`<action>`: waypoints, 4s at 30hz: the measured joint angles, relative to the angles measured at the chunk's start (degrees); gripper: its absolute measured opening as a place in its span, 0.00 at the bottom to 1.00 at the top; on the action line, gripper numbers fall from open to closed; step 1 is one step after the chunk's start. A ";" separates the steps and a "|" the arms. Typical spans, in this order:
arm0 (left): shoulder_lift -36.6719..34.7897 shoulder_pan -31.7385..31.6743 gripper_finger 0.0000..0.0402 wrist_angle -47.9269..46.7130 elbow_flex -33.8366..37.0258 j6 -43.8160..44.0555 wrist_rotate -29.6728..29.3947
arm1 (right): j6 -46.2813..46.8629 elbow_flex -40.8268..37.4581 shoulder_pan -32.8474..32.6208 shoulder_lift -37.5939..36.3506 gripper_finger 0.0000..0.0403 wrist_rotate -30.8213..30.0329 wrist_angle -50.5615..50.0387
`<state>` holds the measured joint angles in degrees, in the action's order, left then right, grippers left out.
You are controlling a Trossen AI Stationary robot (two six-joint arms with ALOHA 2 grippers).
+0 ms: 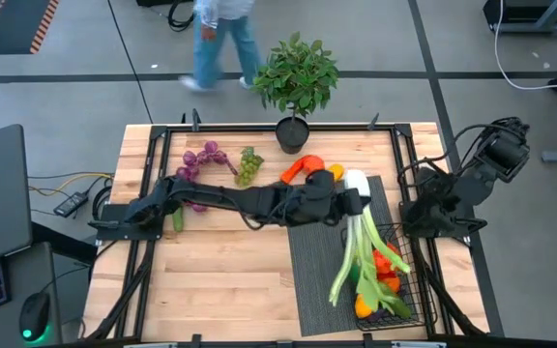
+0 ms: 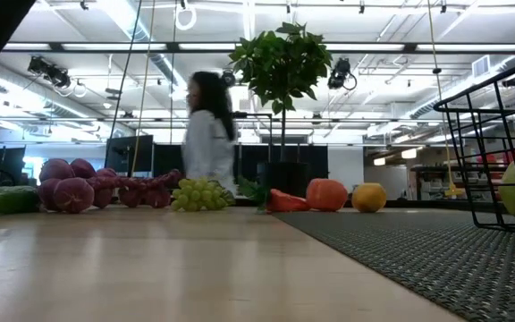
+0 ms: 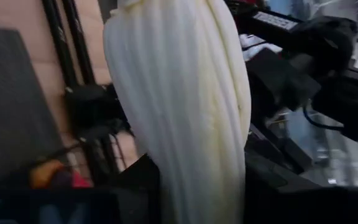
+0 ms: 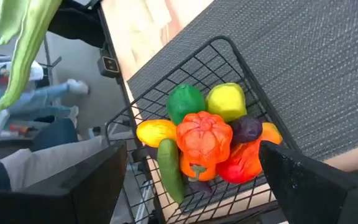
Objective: Build produce basket
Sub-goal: Put the lettuce into the black wire basket, then put the mango into the black wire basket
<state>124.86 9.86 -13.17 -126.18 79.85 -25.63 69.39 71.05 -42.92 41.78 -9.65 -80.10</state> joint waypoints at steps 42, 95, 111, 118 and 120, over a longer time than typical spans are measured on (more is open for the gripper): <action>14.04 0.98 0.38 26.04 9.49 12.59 17.52 | -4.53 0.00 0.00 -0.45 0.91 -5.29 -1.13; 14.97 -2.09 0.77 52.57 9.52 12.33 27.99 | -3.08 0.00 0.00 -0.46 0.91 -7.19 -3.43; 11.57 -2.89 0.71 63.86 9.54 8.12 29.05 | 0.68 0.00 0.00 -0.44 0.91 -8.54 -4.01; 8.43 -4.93 0.71 62.09 9.52 -2.26 29.18 | 1.63 0.00 0.02 1.51 0.91 -11.19 -4.15; 7.20 -5.62 0.71 59.30 9.50 -5.98 29.40 | 1.62 0.00 0.02 2.51 0.91 -10.42 -4.12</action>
<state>132.06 4.25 46.13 -116.68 73.86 3.77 71.00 71.05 -42.89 44.29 -20.07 -84.22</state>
